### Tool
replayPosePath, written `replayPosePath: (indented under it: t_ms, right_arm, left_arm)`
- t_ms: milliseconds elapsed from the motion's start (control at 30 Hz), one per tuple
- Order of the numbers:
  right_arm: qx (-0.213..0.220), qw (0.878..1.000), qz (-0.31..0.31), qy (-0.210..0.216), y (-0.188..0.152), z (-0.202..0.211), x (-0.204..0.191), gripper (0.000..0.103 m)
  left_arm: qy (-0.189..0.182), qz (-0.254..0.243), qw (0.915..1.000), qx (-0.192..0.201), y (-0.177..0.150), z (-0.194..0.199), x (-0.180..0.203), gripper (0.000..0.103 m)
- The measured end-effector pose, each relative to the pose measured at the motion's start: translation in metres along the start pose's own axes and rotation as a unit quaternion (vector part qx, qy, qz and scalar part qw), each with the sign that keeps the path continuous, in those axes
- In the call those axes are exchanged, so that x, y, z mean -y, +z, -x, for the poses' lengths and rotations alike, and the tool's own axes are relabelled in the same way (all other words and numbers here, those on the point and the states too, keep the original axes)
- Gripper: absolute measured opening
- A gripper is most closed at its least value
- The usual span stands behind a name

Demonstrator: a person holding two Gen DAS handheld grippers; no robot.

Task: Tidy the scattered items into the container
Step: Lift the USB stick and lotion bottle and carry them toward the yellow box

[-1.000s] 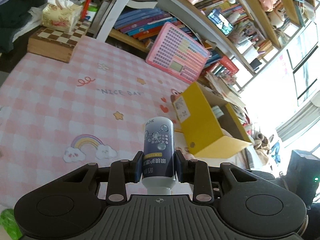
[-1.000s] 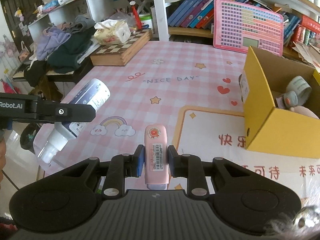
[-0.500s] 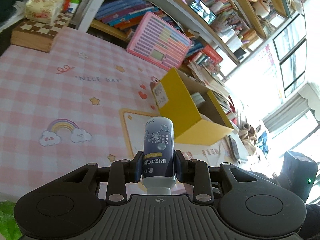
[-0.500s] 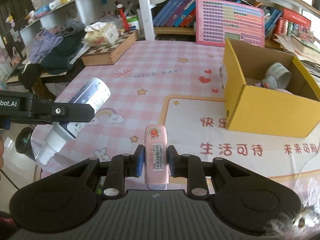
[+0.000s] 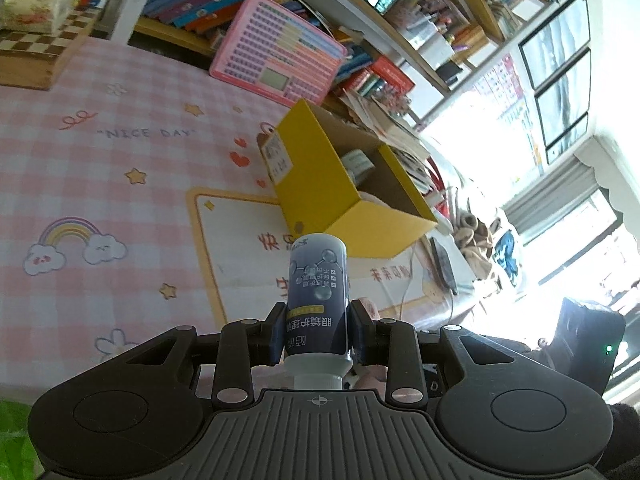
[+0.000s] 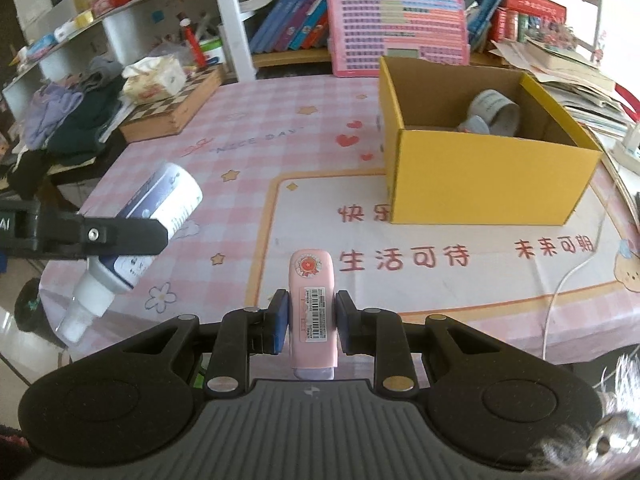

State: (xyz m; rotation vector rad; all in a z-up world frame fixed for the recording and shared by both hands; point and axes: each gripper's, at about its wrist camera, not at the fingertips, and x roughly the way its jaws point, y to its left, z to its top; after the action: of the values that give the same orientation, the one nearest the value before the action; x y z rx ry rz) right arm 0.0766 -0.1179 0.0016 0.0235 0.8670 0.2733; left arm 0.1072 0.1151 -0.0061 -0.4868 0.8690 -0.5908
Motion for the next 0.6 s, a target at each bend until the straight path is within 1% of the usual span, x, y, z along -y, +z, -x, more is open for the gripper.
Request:
replayPosePath:
  t_ms: [267, 600]
  right_arm:
    - [0.001, 1.000, -0.006, -0.016, -0.003, 0.008, 0.015, 0.023]
    - [0.000, 0.998, -0.041, -0.049, -0.015, 0.022, 0.049, 0.023]
  left_arm:
    - [-0.020, -0.008, 0.9997, -0.013, 0.003, -0.017, 0.015, 0.031]
    - [-0.052, -0.031, 0.9970, -0.049, 0.005, -0.051, 0.042, 0.031]
